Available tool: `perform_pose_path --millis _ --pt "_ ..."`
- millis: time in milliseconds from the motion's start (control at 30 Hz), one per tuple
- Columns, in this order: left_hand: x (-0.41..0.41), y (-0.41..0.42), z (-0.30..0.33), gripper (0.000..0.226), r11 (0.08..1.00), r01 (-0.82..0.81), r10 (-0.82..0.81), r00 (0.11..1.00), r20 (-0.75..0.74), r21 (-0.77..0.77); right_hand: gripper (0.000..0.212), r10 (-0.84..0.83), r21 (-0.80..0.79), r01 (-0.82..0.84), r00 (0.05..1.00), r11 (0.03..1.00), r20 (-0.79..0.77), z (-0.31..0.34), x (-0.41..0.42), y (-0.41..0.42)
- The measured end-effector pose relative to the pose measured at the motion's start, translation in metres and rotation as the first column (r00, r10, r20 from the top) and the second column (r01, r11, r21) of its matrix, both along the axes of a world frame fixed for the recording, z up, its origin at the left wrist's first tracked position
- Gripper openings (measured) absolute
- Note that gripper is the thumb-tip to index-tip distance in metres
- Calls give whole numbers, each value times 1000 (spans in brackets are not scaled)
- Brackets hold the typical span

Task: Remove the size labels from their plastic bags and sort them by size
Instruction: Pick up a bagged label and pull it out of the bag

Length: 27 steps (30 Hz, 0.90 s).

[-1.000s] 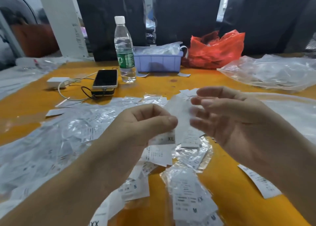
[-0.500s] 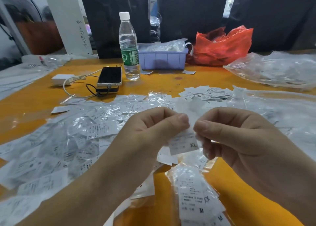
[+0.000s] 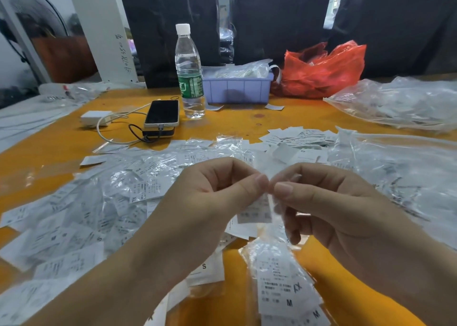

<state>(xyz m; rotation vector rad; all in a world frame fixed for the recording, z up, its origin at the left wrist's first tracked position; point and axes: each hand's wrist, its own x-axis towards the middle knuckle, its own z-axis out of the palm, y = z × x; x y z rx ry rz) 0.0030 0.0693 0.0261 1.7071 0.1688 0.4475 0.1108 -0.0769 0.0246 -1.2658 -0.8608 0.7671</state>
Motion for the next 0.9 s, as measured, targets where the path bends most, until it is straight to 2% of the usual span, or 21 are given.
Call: perform_pose_path --millis 167,267,400,567,733,900 --pt "0 3 -1 25 999 -9 10 1000 -24 42 8 -17 -17 17 999 1000 43 0 0 0" --pt "1 3 -1 30 1000 30 -29 999 -38 5 10 -68 11 68 998 998 10 0 2 -2" --pt "1 -1 -1 15 997 68 -69 997 -38 -23 13 -135 45 137 990 990 -35 2 5 -2" --pt "1 1 -3 16 1000 0 0 999 -32 -10 12 -122 66 129 988 989 -99 0 6 -2" --pt "2 4 -4 19 994 -105 104 994 -25 -35 1 -46 40 49 996 998 -74 -1 3 -1" --pt "-1 0 0 21 990 -51 57 997 -47 128 13 -13 -38 11 998 999 -57 0 2 0"
